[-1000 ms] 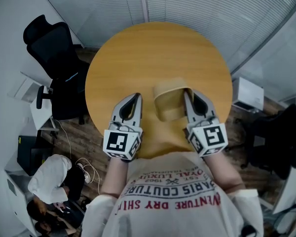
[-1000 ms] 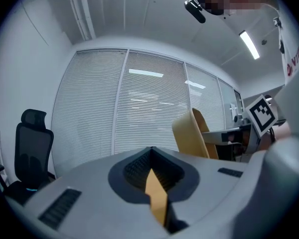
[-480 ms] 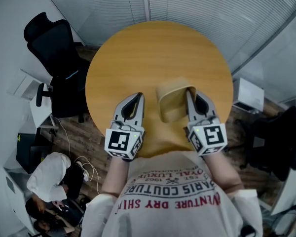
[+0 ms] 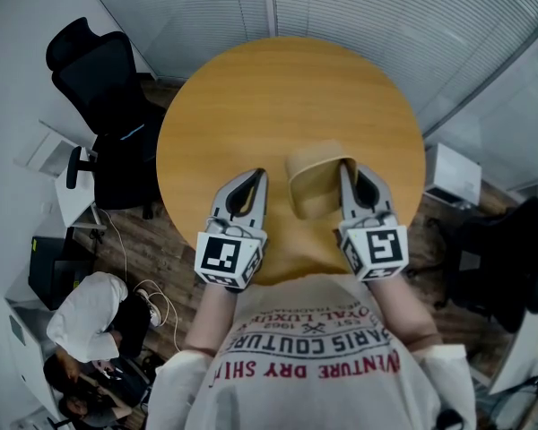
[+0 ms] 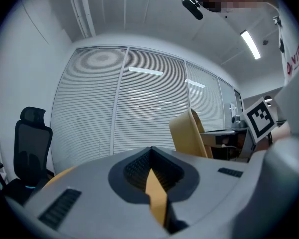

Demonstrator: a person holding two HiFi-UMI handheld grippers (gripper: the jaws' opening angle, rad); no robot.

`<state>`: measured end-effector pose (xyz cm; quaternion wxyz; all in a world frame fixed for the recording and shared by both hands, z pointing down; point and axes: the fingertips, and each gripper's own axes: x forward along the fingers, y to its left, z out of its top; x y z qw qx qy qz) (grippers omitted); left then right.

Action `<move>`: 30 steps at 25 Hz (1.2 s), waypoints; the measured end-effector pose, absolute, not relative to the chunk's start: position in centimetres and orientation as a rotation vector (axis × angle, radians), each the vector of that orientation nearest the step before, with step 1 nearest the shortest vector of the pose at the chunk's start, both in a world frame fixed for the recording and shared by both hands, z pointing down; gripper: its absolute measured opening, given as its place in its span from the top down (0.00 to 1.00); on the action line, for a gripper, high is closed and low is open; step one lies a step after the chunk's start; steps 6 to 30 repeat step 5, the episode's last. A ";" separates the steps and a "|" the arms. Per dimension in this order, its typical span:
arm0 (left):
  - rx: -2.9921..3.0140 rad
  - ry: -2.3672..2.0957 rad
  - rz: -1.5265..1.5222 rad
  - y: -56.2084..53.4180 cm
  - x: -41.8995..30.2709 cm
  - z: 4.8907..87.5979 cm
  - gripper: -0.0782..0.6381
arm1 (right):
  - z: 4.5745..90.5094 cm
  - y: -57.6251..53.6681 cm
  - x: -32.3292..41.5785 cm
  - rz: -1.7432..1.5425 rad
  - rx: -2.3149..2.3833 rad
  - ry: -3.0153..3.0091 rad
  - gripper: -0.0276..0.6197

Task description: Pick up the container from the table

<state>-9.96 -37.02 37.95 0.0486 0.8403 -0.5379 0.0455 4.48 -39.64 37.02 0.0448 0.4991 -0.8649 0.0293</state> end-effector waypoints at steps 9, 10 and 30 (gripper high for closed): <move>2.574 -1.647 0.146 -36.8 -9.9 37.8 0.89 | 37.5 -39.5 5.3 0.112 1.542 -2.633 0.95; 2.574 -1.647 0.146 -36.8 -9.9 37.8 0.89 | 37.5 -39.5 5.3 0.112 1.542 -2.633 0.95; 2.574 -1.647 0.146 -36.8 -9.9 37.8 0.89 | 37.5 -39.5 5.3 0.112 1.542 -2.633 0.95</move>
